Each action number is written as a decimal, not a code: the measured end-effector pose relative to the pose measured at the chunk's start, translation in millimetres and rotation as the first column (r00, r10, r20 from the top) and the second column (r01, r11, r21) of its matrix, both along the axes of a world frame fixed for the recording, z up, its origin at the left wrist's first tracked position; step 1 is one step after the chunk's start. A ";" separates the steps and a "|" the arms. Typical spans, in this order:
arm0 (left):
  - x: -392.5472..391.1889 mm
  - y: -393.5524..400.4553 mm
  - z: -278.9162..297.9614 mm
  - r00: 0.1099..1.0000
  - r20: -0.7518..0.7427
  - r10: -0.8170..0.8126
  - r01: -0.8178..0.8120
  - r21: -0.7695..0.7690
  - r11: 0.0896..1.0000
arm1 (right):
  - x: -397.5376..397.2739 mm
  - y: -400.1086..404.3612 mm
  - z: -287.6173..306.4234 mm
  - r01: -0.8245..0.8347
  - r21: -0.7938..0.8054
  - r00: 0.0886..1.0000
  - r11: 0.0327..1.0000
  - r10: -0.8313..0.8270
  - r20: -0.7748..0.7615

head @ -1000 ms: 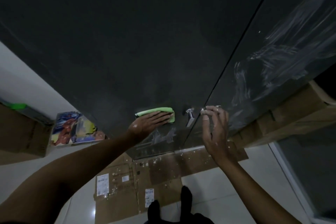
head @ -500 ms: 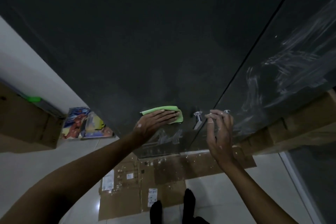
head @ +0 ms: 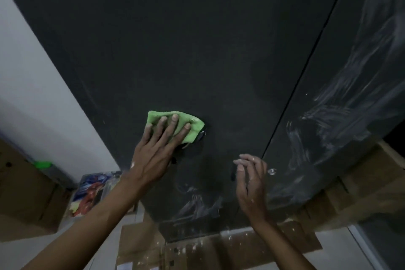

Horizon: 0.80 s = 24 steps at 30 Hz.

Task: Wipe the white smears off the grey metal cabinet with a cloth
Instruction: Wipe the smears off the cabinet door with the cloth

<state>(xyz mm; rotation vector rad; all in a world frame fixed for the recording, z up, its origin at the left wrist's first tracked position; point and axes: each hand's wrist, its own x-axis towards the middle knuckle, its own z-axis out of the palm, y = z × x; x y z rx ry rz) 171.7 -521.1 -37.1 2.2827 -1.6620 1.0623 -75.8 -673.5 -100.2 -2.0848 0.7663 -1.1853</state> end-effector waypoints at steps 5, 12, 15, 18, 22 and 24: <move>-28.6 -58.6 31.0 0.999 0.026 0.034 -0.026 -0.271 0.962 | -9.7 0.0 9.5 0.097 -0.017 0.993 0.995 -0.096 0.063; -53.8 -112.3 9.4 0.980 0.137 -0.147 0.175 -0.228 0.958 | -37.9 6.4 -3.6 0.224 -0.056 0.970 0.973 -0.217 0.111; -59.0 -112.8 -4.6 0.952 0.204 -0.227 0.248 -0.083 0.965 | -43.6 3.0 -1.2 0.223 -0.054 0.969 0.973 -0.215 0.119; -65.1 -113.6 -2.0 0.951 0.226 -0.210 0.223 -0.035 0.974 | -49.2 -11.1 9.2 0.209 -0.075 0.973 0.975 -0.200 0.112; -83.1 -135.6 28.0 0.959 0.214 -0.184 0.214 -0.126 0.969 | -56.2 -37.3 28.8 0.204 -0.087 0.974 0.975 -0.193 0.123; -92.9 -155.0 58.3 0.967 0.195 -0.163 0.194 -0.152 0.969 | -59.4 -54.8 42.3 0.198 -0.117 0.971 0.973 -0.179 0.159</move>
